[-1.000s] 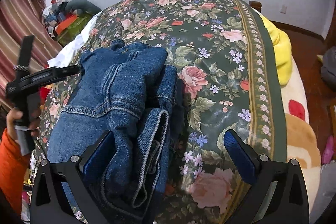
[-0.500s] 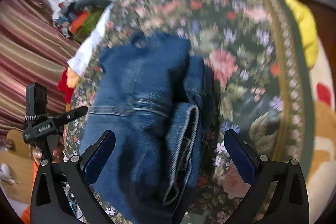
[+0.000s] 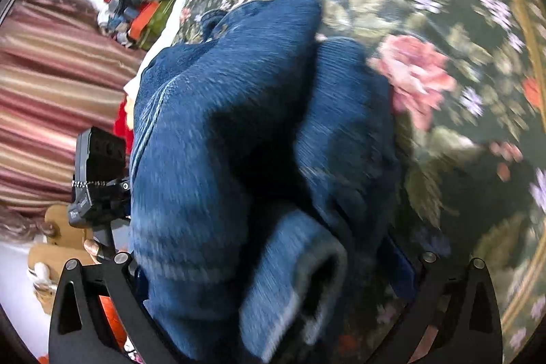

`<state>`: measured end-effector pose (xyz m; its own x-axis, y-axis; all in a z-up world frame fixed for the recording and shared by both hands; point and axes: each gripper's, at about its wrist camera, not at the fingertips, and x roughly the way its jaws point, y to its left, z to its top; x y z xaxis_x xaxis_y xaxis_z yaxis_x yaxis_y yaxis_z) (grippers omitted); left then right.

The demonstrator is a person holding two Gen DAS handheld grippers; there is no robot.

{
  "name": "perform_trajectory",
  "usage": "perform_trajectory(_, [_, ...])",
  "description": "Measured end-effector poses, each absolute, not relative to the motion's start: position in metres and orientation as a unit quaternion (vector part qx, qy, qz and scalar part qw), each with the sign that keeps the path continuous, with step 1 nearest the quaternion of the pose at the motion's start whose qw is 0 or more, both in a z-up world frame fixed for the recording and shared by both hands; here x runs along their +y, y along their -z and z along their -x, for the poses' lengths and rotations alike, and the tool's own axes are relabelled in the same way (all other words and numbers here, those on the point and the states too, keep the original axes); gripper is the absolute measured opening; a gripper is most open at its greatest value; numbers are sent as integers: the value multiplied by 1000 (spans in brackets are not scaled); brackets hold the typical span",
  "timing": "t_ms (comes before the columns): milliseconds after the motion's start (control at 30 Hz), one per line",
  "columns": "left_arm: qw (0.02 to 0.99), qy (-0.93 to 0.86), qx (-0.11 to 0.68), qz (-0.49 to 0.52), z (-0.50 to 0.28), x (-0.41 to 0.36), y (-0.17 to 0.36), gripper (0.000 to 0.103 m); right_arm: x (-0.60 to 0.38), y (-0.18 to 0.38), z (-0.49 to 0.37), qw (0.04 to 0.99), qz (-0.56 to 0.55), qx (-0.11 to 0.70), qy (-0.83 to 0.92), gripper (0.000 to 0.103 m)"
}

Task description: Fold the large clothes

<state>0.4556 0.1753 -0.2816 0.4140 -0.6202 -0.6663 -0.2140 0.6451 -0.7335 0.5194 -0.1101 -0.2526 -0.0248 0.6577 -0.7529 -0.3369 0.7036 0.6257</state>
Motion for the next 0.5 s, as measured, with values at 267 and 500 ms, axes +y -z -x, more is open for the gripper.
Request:
perform_trajectory(267, [737,150,516,411,-461,172,282,89,-103,256,-526,694,-146,602,-366,98])
perform_trajectory(500, [765,131,516,364,-450,159,250,75,-112,233,-506,722,-143,582,-346,72])
